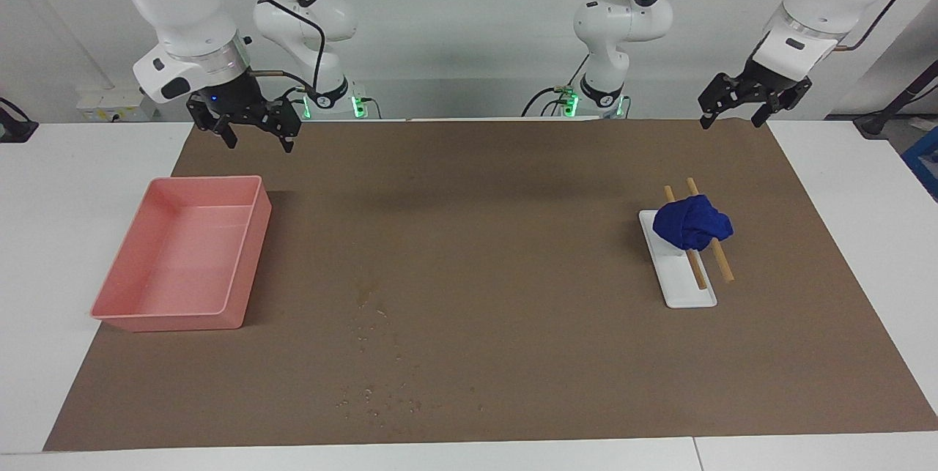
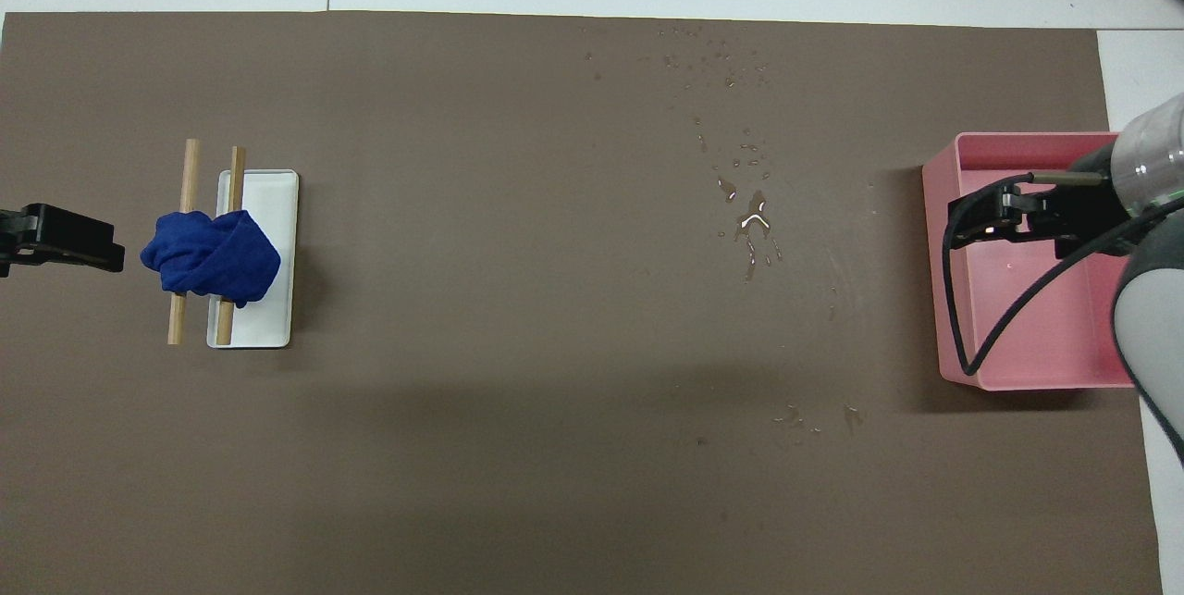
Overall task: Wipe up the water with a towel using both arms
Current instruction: 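Move the left gripper toward the blue cloth on the white tray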
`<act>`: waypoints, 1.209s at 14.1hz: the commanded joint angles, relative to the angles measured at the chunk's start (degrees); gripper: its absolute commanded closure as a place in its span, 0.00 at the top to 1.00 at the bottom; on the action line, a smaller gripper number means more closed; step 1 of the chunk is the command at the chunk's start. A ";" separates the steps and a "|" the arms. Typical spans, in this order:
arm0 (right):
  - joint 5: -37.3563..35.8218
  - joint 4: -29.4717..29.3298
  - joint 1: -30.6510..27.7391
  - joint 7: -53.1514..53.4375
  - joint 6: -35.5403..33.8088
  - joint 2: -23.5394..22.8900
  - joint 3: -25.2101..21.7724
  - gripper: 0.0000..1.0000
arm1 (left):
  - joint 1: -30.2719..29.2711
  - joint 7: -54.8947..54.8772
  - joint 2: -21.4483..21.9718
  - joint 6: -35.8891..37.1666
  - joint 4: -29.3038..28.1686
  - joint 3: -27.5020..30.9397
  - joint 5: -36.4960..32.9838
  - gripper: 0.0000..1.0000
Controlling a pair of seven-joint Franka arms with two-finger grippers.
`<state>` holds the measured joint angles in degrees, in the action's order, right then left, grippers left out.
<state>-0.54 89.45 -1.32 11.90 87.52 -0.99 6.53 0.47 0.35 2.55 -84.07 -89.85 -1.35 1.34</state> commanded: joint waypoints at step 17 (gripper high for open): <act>1.33 0.55 -1.05 -1.09 -0.68 0.64 0.58 1.00 | 0.15 35.01 2.28 -16.36 -12.88 3.54 -0.81 1.00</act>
<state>-0.54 89.45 -1.32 11.90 87.52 -0.99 6.53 0.35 26.33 2.69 -96.00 -98.49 2.28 1.15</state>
